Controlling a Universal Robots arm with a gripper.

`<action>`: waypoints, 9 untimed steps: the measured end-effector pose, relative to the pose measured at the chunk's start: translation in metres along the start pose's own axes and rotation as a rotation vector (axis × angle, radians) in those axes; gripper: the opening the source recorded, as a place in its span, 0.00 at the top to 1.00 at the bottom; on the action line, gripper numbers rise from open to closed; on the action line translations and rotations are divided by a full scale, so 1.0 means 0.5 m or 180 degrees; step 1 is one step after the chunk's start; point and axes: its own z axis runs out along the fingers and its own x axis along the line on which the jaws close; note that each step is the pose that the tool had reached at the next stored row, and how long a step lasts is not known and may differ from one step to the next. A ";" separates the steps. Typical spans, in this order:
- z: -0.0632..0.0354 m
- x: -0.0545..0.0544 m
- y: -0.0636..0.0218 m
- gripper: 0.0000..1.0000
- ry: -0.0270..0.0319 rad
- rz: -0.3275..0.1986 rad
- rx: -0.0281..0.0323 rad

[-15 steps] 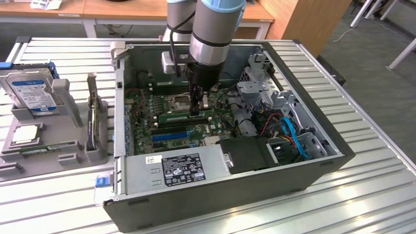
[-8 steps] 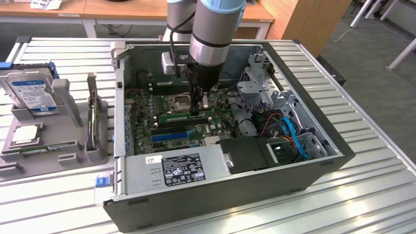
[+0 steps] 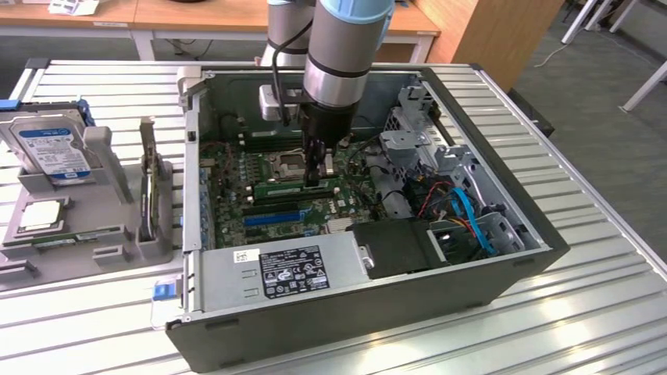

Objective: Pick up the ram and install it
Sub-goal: 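Insert the ram into the slot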

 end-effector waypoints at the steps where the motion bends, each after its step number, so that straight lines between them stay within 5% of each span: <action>1: 0.000 0.000 0.000 0.89 0.0000 0.0000 0.0000; 9: 0.001 -0.002 0.000 0.89 -0.0001 0.0000 0.0000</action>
